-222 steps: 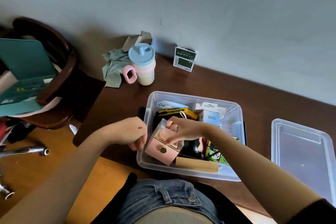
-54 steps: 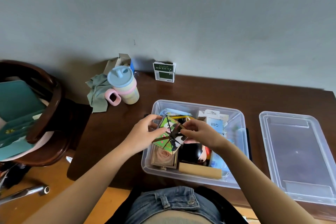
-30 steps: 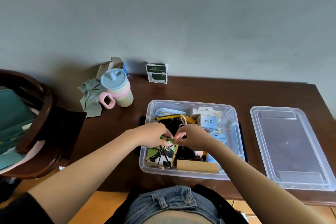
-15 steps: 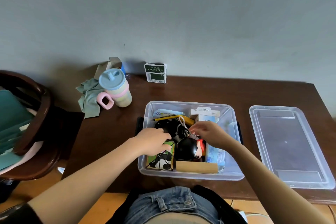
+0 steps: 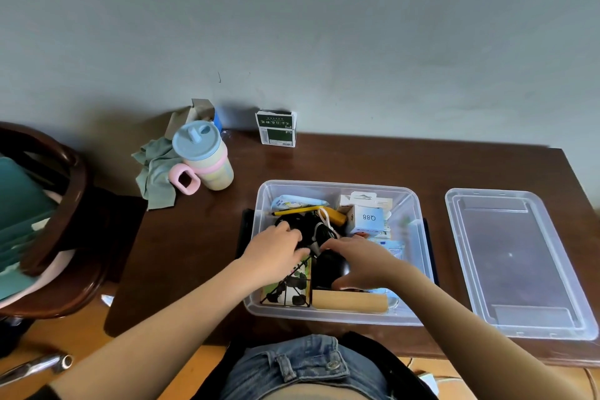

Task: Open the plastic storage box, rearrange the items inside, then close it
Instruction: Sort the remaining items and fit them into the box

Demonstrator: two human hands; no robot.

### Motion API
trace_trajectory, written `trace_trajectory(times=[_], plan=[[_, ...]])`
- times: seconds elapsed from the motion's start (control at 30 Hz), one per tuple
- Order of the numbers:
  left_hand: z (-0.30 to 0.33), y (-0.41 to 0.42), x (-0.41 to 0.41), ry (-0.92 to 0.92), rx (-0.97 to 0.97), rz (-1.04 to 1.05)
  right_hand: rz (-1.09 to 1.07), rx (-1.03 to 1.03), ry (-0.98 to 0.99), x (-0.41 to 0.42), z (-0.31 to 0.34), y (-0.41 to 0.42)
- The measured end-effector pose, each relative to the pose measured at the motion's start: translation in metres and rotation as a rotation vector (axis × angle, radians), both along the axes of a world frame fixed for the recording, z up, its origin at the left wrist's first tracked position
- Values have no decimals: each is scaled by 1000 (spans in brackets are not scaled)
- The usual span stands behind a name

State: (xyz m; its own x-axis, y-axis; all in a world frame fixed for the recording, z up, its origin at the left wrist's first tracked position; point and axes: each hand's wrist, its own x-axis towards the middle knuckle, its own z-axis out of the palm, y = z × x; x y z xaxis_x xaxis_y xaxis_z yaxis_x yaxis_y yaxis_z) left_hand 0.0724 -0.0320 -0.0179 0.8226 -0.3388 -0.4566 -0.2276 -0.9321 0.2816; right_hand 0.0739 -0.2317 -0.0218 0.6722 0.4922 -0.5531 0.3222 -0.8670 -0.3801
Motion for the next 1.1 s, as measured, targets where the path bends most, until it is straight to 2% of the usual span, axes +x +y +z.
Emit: trace_trajectory(times=[0.13, 0.3, 0.37, 0.47, 0.63, 0.73, 0.87, 0.97, 1.03, 1.1], plan=[[6, 5, 18, -92, -47, 93, 9, 2, -56, 3, 4, -2], [8, -6, 35, -218, -65, 65, -57, 43, 42, 10, 19, -17], [5, -10, 39, -301, -7, 32, -104, 69, 88, 13, 25, -25], [1, -15, 45, -364, 102, -7, -298, 137, 77, 14, 30, -43], [-5, -14, 49, -330, 308, -53, -493, 152, -43, 11, 32, -74], [-5, -13, 52, -317, 336, -52, -512, 137, -69, 7, 29, -78], [9, -9, 52, -403, 213, 67, -505, 87, -159, 5, 25, -72], [25, 3, 47, -422, -71, 303, -478, 32, -234, 8, 22, -64], [33, 8, 43, -303, -288, 425, -438, -49, -228, 10, 18, -62], [37, 10, 37, -93, -524, 549, -320, -191, -168, 11, 14, -59]])
